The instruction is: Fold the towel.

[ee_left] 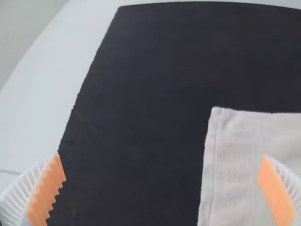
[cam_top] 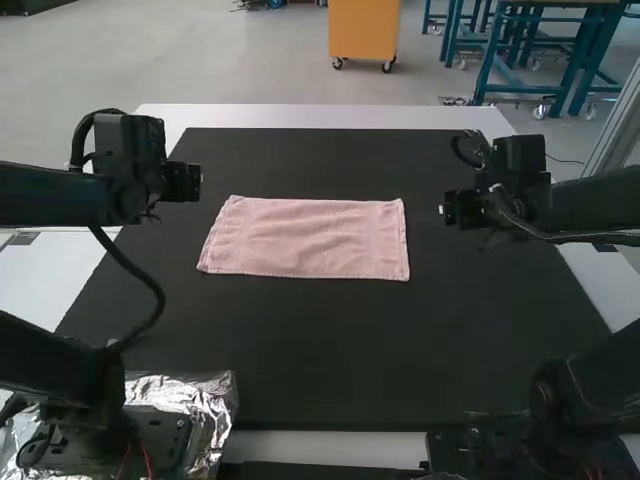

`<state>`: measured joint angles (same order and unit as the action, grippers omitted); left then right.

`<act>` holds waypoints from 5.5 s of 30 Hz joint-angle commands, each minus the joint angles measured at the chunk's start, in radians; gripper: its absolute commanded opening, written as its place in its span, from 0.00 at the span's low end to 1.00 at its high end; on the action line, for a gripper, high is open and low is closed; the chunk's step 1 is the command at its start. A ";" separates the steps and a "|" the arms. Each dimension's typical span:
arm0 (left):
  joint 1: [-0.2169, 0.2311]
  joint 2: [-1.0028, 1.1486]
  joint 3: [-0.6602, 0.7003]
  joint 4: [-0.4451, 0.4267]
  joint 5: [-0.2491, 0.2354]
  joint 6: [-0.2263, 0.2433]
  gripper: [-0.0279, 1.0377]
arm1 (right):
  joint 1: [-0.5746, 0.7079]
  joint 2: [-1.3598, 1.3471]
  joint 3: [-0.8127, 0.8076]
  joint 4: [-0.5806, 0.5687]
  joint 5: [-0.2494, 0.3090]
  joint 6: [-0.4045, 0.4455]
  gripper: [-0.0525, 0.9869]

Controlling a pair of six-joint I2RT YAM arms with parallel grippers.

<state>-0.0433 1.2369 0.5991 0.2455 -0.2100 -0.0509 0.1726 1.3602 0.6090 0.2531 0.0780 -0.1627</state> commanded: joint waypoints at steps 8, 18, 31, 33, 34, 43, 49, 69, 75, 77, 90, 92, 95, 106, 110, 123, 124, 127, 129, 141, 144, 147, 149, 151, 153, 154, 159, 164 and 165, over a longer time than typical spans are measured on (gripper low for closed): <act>0.008 0.208 0.041 0.094 -0.003 -0.014 0.93 | 0.079 0.231 0.153 0.020 -0.050 0.022 0.92; 0.008 0.432 0.159 0.141 0.021 -0.010 0.93 | 0.090 0.409 0.258 0.087 -0.115 0.100 0.93; 0.008 0.670 0.384 0.109 0.112 -0.009 0.93 | 0.094 0.603 0.436 0.086 -0.112 0.100 0.93; 0.011 0.691 0.406 0.104 0.133 -0.009 0.93 | 0.094 0.622 0.451 0.084 -0.110 0.100 0.93; 0.016 0.699 0.415 0.104 0.153 -0.009 0.93 | 0.094 0.628 0.457 0.084 -0.110 0.100 0.93; 0.063 0.774 0.472 0.090 0.175 -0.009 0.92 | 0.096 0.703 0.511 0.072 -0.112 0.100 0.93; 0.066 0.797 0.476 0.080 0.187 -0.007 0.92 | 0.108 0.732 0.535 0.060 -0.110 0.098 0.93; 0.063 0.898 0.476 0.094 0.208 0.013 0.89 | 0.110 0.803 0.549 0.020 -0.109 0.095 0.92; 0.068 0.920 0.475 0.100 0.210 0.013 0.82 | 0.110 0.807 0.543 0.008 -0.129 0.120 0.85; 0.068 0.921 0.473 0.100 0.210 0.014 0.82 | 0.108 0.807 0.538 0.009 -0.139 0.121 0.66; 0.069 0.900 0.462 0.166 0.336 0.016 0.05 | 0.100 0.754 0.499 0.063 -0.207 0.114 0.03; 0.071 0.881 0.462 0.166 0.350 0.014 0.05 | 0.099 0.726 0.499 0.060 -0.207 0.115 0.03; 0.074 0.857 0.461 0.143 0.359 0.013 0.05 | 0.099 0.675 0.492 0.048 -0.207 0.117 0.03; 0.105 0.725 0.381 0.090 0.425 0.005 0.05 | 0.091 0.497 0.379 0.043 -0.219 0.123 0.03; 0.105 0.677 0.329 0.097 0.426 0.005 0.05 | 0.080 0.453 0.337 0.043 -0.225 0.124 0.03; 0.108 0.467 0.169 0.084 0.431 -0.007 0.05 | 0.064 0.292 0.212 -0.017 -0.254 0.126 0.03; 0.108 0.454 0.157 0.083 0.431 -0.007 0.05 | 0.064 0.277 0.201 -0.025 -0.254 0.126 0.03; 0.109 0.415 0.119 0.084 0.429 -0.009 0.05 | 0.062 0.240 0.166 -0.037 -0.264 0.144 0.03; 0.111 0.392 0.094 0.083 0.428 -0.007 0.05 | 0.062 0.220 0.144 -0.051 -0.267 0.147 0.03; 0.106 0.334 -0.036 0.106 0.420 -0.004 0.05 | 0.070 0.215 0.040 -0.054 -0.276 0.140 0.03; 0.106 0.334 -0.073 0.143 0.419 -0.004 0.05 | 0.071 0.258 0.020 -0.028 -0.274 0.137 0.03; 0.106 0.343 -0.119 0.204 0.416 -0.004 0.05 | 0.071 0.303 0.005 0.028 -0.265 0.138 0.03; 0.106 0.355 -0.150 0.245 0.414 -0.003 0.17 | 0.067 0.338 0.011 0.032 -0.259 0.138 0.18; 0.106 0.371 -0.170 0.265 0.414 -0.001 0.50 | 0.064 0.363 0.023 0.017 -0.259 0.137 0.43; 0.105 0.386 -0.174 0.265 0.416 0.000 0.62 | 0.064 0.369 0.031 -0.012 -0.257 0.132 0.67; 0.109 0.391 -0.176 0.267 0.416 0.000 0.71 | 0.062 0.369 0.035 -0.025 -0.259 0.132 0.78; 0.114 0.381 -0.162 0.305 0.417 -0.007 0.94 | 0.062 0.316 0.089 -0.117 -0.259 0.127 0.92; 0.129 0.360 -0.101 0.265 0.420 -0.038 0.94 | 0.070 0.261 0.133 -0.130 -0.261 0.149 0.92; 0.131 0.358 -0.087 0.252 0.426 -0.049 0.94 | 0.073 0.261 0.138 -0.135 -0.261 0.149 0.92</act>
<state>0.0727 1.6238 0.4618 0.5022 0.2100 -0.0692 0.2501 1.6550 0.7101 0.1204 -0.1982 -0.0257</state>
